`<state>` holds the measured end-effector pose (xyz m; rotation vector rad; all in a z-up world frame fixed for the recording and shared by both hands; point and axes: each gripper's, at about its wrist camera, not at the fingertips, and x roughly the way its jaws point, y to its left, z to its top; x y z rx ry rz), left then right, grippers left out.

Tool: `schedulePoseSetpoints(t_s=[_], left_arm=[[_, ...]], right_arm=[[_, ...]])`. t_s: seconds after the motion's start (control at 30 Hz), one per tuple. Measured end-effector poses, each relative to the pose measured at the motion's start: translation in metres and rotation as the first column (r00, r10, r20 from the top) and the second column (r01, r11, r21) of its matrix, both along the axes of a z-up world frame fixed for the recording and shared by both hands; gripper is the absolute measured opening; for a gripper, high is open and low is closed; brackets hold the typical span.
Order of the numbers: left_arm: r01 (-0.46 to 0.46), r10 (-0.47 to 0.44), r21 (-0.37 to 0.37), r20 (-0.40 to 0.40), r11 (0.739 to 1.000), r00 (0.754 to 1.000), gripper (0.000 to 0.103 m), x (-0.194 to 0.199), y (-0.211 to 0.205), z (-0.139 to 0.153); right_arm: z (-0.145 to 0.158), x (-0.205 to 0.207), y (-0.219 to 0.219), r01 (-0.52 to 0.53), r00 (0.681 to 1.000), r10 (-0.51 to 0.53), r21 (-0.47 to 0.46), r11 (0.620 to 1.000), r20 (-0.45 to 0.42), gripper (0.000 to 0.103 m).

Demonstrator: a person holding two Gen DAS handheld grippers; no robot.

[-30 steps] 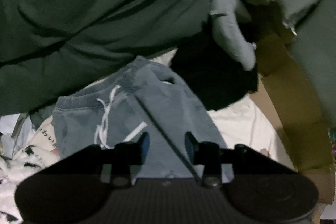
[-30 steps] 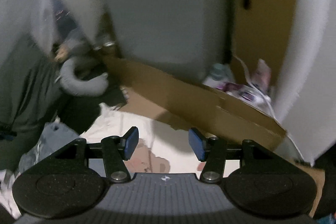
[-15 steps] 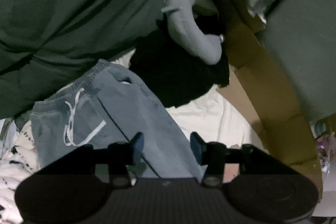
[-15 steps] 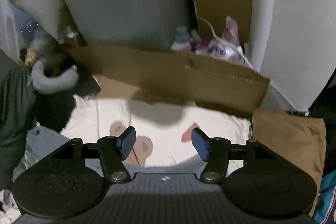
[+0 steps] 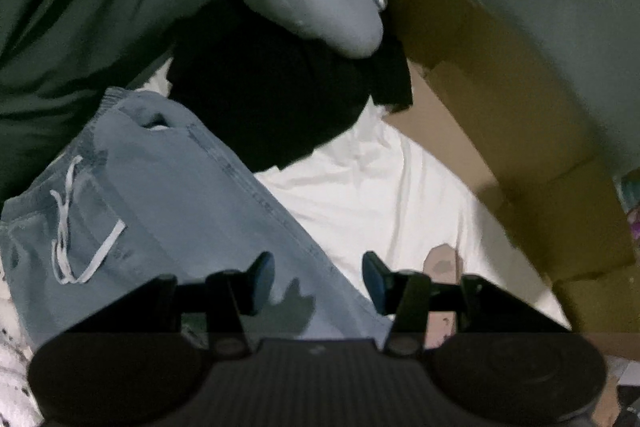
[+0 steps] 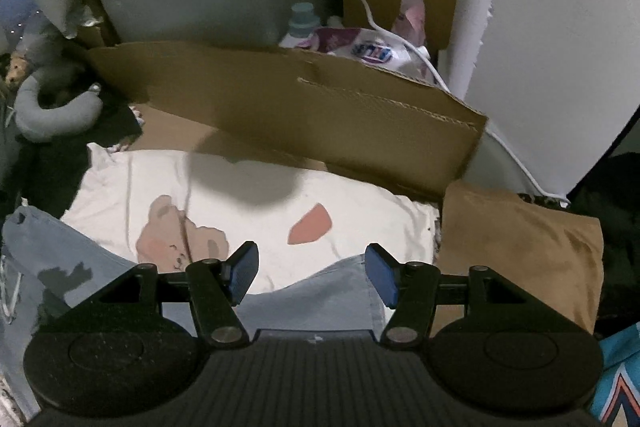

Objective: Fold clothes
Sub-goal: 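Grasp the edge of the denim pant leg with the right gripper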

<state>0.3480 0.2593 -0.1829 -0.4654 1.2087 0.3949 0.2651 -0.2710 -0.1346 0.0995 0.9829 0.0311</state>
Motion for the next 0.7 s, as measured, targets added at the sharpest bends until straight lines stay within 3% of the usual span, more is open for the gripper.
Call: schedulePoseSetpoints(t_s=[0.4, 0.7], left_arm=[[0.034, -0.034, 0.009, -0.040, 0.999, 0.999, 0.051, 0.039, -0.007, -0.053], [0.053, -0.052, 0.013, -0.050, 0.999, 0.997, 0.051, 0.055, -0.010, -0.077]], right_arm=[[-0.036, 0.013, -0.007, -0.012, 1.000, 0.012, 0.009, 1.000, -0.020, 0.066], [-0.065, 0.018, -0.020, 0.002, 1.000, -0.004, 0.061, 0.998, 0.031, 0.066]])
